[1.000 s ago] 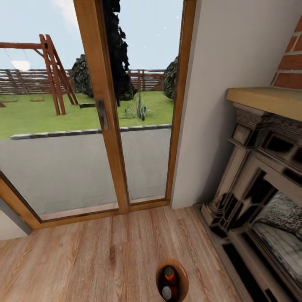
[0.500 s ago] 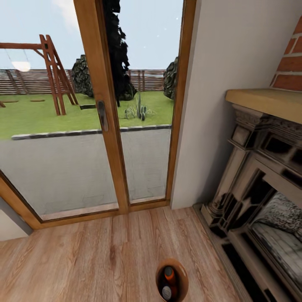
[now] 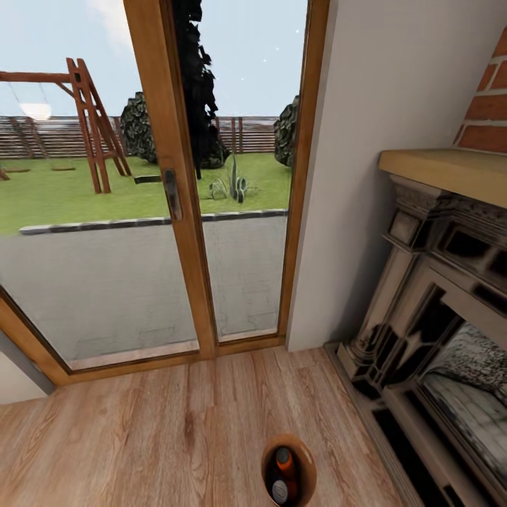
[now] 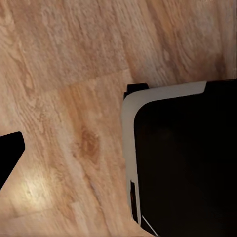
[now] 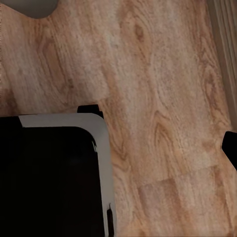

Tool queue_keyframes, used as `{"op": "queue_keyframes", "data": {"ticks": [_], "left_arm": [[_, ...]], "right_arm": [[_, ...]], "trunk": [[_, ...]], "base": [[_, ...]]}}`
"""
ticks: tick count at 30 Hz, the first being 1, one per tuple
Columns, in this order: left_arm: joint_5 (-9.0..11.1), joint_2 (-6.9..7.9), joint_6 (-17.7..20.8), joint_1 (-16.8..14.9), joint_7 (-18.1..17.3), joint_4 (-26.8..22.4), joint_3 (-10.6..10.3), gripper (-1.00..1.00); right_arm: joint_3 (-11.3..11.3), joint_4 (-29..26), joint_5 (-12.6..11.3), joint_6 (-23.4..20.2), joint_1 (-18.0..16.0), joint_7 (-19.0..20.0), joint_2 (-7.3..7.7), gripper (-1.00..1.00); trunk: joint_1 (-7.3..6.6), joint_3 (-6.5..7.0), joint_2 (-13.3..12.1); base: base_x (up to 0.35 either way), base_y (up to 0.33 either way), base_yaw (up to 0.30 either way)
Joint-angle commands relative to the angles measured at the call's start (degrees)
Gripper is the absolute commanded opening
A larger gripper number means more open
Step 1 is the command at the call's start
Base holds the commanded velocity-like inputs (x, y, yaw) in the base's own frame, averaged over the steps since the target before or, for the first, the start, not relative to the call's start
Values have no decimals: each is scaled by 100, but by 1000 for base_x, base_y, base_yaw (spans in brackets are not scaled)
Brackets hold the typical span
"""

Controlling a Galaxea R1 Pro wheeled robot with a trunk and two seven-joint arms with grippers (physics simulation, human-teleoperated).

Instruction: Put the three can of soda from the living room inside the tash can in the kitchen.

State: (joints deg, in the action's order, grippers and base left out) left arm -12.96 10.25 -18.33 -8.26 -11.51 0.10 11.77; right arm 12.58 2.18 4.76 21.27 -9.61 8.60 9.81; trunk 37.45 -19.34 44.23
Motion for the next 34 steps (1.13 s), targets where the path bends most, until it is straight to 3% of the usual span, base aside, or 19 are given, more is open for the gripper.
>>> {"op": "queue_keyframes", "data": {"ticks": [1,9,34], "left_arm": [[0,-23,1,0,0,0,2,100],[1,-145,-1,0,0,0,1,100],[13,-163,-3,0,0,-7,-2,100]], "right_arm": [[0,-1,-1,-2,1,0,-8,100],[1,-1,-1,-8,-2,1,-117,100],[7,-4,-1,-17,0,1,-155,100]], "trunk": [[0,0,0],[0,0,0],[0,0,0]], "base": [[0,0,0],[0,0,0],[0,0,0]]}}
